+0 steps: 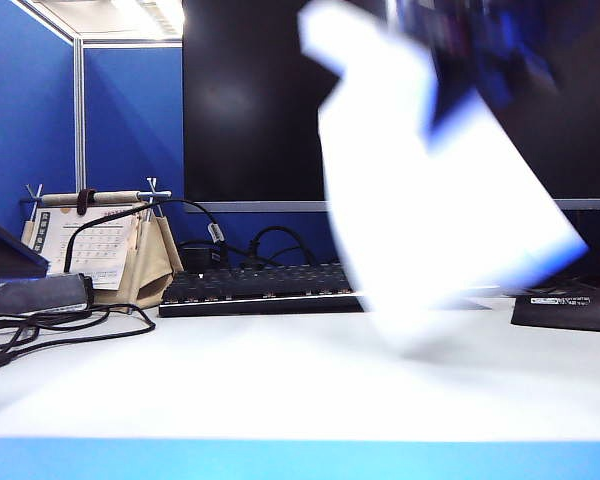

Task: Put a wrinkled paper upside down.

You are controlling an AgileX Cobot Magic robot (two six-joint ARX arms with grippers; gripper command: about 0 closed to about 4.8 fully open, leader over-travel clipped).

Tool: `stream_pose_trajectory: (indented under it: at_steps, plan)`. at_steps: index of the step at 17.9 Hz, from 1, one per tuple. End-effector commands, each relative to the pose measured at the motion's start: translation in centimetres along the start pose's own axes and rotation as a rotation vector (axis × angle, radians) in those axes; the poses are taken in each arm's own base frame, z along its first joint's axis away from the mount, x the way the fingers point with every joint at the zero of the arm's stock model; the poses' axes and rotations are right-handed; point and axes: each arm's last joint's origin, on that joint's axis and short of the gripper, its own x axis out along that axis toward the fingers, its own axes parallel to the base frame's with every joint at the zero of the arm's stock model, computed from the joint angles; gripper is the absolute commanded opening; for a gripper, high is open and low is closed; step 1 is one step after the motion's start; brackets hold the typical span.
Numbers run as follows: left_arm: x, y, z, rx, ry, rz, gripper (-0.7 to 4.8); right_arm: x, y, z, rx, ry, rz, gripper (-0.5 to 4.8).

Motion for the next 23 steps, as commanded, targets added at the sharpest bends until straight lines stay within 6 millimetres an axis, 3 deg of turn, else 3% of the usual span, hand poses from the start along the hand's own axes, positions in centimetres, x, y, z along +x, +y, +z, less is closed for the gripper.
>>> stream_pose_trajectory:
  at_steps: [1,4,10,15,18,23]
  plan:
    - [0.0,-0.1,0.4,-0.004,-0.034,-0.009,0.09,-3.3,2.3,2.3,0.071,-0.152,0.3,-0.01]
    - [0.0,-0.2,0.6,-0.006,-0.052,-0.014,0.09,-4.0,2.8,3.2,0.115,-0.2,0.419,-0.01]
    - [0.0,-0.2,0.7,-0.007,-0.065,-0.017,0.09,-2.5,2.3,2.0,0.16,-0.153,0.411,-0.01]
    - [0.0,-0.2,0.9,-0.009,-0.087,-0.023,0.09,2.3,1.2,-1.9,0.261,-0.13,0.458,-0.01]
    - [0.0,-0.2,0.9,-0.007,-0.086,-0.023,0.09,4.1,0.5,-3.7,0.307,-0.176,0.457,-0.01]
    - [0.0,-0.2,0.9,-0.008,-0.087,-0.023,0.09,6.2,-2.3,-7.2,0.435,-0.206,0.369,-0.01]
